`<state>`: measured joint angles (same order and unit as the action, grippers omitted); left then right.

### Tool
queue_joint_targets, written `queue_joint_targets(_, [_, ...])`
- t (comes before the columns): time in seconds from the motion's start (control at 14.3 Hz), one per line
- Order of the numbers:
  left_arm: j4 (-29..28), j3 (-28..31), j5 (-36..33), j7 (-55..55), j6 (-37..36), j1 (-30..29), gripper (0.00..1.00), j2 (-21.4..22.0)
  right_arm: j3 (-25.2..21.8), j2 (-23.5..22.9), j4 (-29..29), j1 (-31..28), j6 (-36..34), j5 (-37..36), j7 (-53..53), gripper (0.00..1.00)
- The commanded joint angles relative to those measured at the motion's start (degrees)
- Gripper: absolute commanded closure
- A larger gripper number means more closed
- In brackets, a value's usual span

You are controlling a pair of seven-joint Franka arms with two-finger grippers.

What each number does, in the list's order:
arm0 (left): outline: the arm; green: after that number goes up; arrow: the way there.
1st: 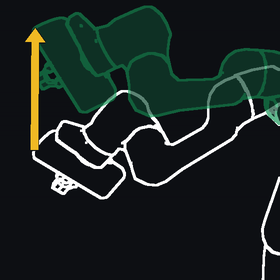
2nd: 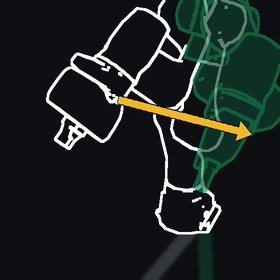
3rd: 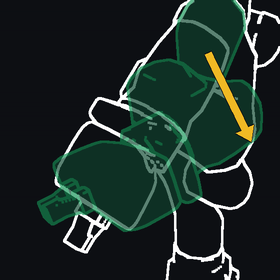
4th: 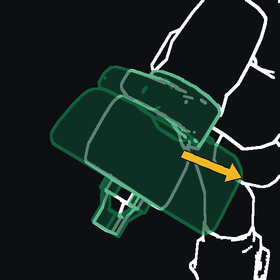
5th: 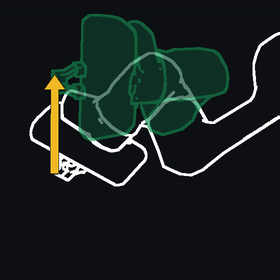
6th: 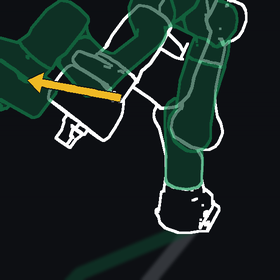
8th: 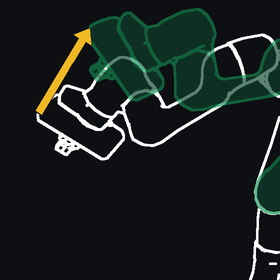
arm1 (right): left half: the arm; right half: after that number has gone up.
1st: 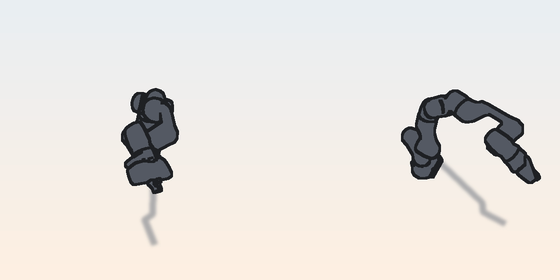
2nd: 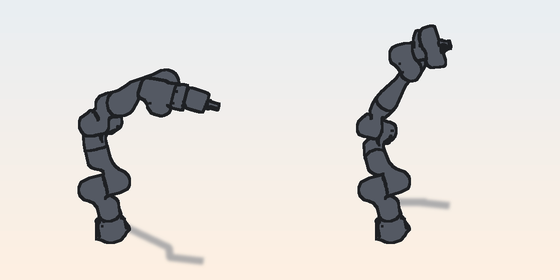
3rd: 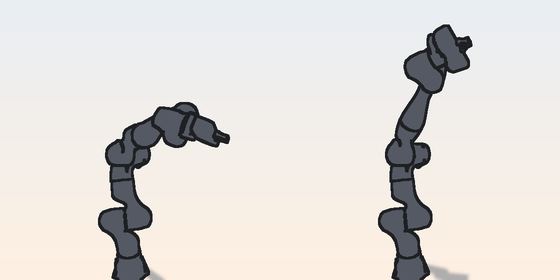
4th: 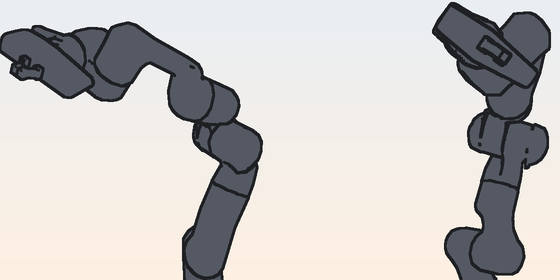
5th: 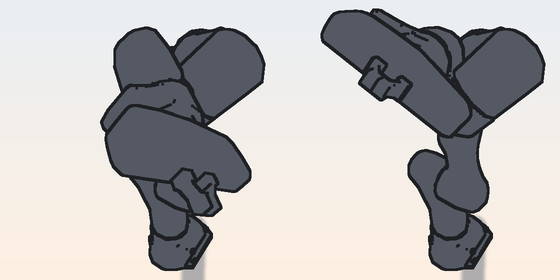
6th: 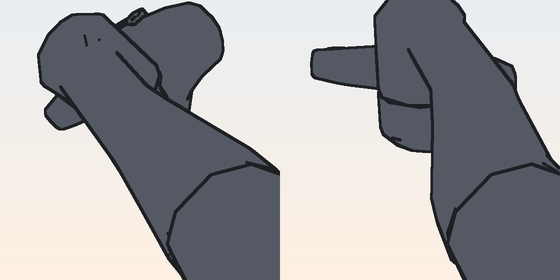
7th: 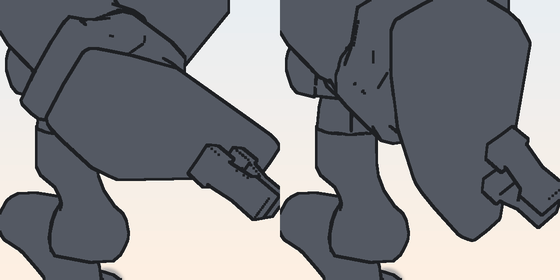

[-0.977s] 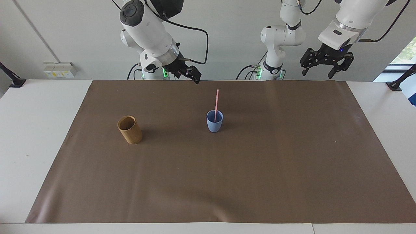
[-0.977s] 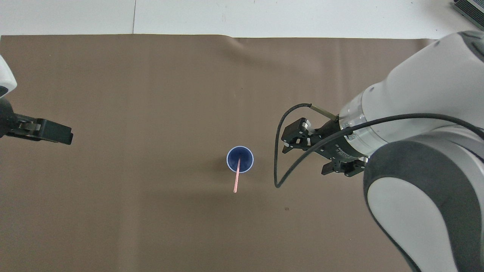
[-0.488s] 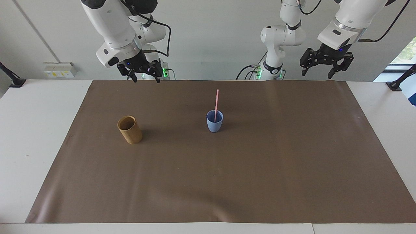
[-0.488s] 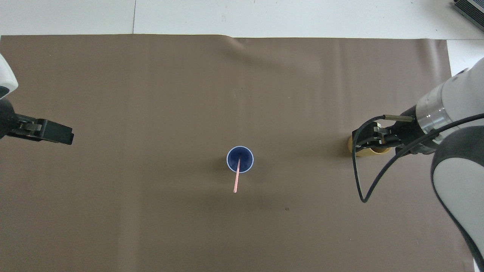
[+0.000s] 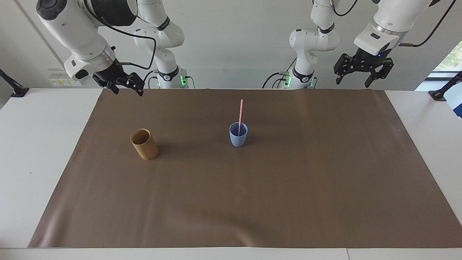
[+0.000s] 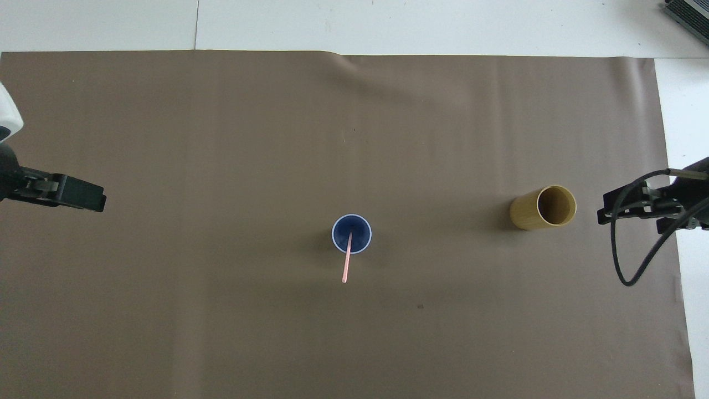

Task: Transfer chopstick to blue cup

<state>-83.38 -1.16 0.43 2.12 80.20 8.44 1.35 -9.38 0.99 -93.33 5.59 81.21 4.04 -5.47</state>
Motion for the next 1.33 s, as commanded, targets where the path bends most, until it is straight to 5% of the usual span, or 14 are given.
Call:
queue_joint_targets(0.0, [-1.0, -0.4, 0.5, 0.1, 0.0, -1.1, 0.00, 1.1, 0.8, 2.8, -3.5, -4.3, 0.7, -2.4, 5.8, 0.00])
queue_joint_targets(0.28, [-1.1, -0.3, 0.5, 0.1, 0.1, -1.1, 0.00, 1.2, 0.8, 2.9, -2.9, -7.3, 4.4, -3.3, 10.7, 0.00])
queue_joint_targets(0.77, [-1.2, -0.4, 0.6, 0.3, 0.4, -0.7, 0.00, 1.2, 3.5, 2.0, 6.3, -5.3, 4.6, -5.4, 4.2, 0.00])
queue_joint_targets(1.26, [-1.3, -0.4, 0.6, 0.6, 0.4, -0.4, 0.00, 1.2, 4.8, 3.5, 5.8, -0.4, 4.4, -9.5, 2.4, 0.00])
